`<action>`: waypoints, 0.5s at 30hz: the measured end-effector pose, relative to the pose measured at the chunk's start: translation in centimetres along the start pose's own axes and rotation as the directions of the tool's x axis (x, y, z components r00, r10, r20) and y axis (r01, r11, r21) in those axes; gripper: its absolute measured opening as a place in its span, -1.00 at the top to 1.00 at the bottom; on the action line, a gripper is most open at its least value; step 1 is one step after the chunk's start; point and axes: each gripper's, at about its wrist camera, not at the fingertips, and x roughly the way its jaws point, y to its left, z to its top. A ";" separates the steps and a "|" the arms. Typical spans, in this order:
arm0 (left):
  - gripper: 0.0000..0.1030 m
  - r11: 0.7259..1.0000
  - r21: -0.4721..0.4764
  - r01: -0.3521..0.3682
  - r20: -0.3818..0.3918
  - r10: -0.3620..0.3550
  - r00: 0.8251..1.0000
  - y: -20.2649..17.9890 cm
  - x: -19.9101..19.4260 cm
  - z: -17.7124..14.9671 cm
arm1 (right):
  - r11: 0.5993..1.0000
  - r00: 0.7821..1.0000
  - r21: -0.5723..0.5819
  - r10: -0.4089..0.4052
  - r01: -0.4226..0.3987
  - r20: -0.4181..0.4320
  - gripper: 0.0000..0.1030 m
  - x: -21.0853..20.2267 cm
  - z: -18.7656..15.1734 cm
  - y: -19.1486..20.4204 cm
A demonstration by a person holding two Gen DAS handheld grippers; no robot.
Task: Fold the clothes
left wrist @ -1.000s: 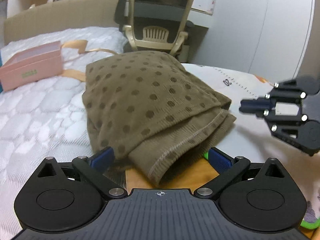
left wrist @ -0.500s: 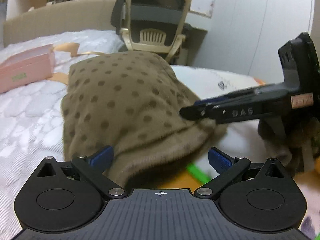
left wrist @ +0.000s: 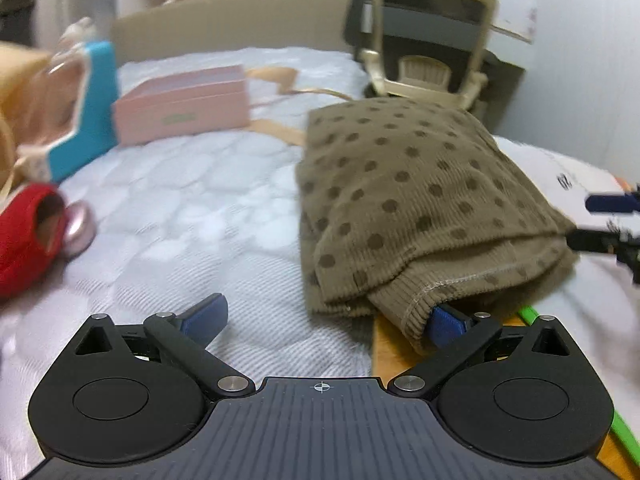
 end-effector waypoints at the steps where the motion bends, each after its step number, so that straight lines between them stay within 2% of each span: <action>1: -1.00 1.000 0.000 -0.002 -0.001 0.002 1.000 0.1 -0.3 -0.2 | 1.000 1.000 -0.013 -0.012 0.012 -0.007 -0.46 0.2 -0.1 0.1; 3: -1.00 1.000 0.003 -0.006 -0.002 0.006 1.000 0.2 -1.0 -0.5 | 0.999 0.999 -0.032 -0.035 0.034 -0.030 -0.51 0.9 -0.3 0.0; 5: -1.00 1.000 -0.025 -0.006 -0.009 0.006 1.000 0.4 -1.6 -0.9 | 0.997 0.996 -0.050 -0.060 0.057 -0.063 -0.62 1.7 -0.6 -0.2; 8: -1.00 0.997 -0.077 0.008 -0.006 -0.009 1.000 0.6 -3.3 -1.7 | 0.997 0.993 -0.030 -0.077 0.075 -0.084 -0.67 1.5 -0.8 -0.7; 10: -1.00 0.995 -0.094 0.036 0.009 -0.036 0.999 -0.1 -4.4 -2.3 | 0.997 0.994 -0.015 -0.077 0.076 -0.075 -0.74 0.1 -1.2 -0.5; 11: -1.00 0.994 -0.101 0.051 0.022 -0.050 0.999 -0.9 -5.1 -2.7 | 0.998 0.996 -0.005 -0.064 0.064 -0.065 -0.92 -1.0 -1.6 -0.3; 12: -1.00 0.992 -0.107 0.066 0.032 -0.063 0.997 -1.5 -5.6 -3.2 | 0.999 0.997 0.005 -0.051 0.051 -0.054 -1.00 -2.1 -2.0 0.0; 15: -1.00 0.989 -0.119 0.085 0.052 -0.080 0.995 -3.8 -7.3 -5.2 | 0.999 1.000 0.035 -0.013 0.014 -0.023 -1.00 -5.5 -3.3 0.6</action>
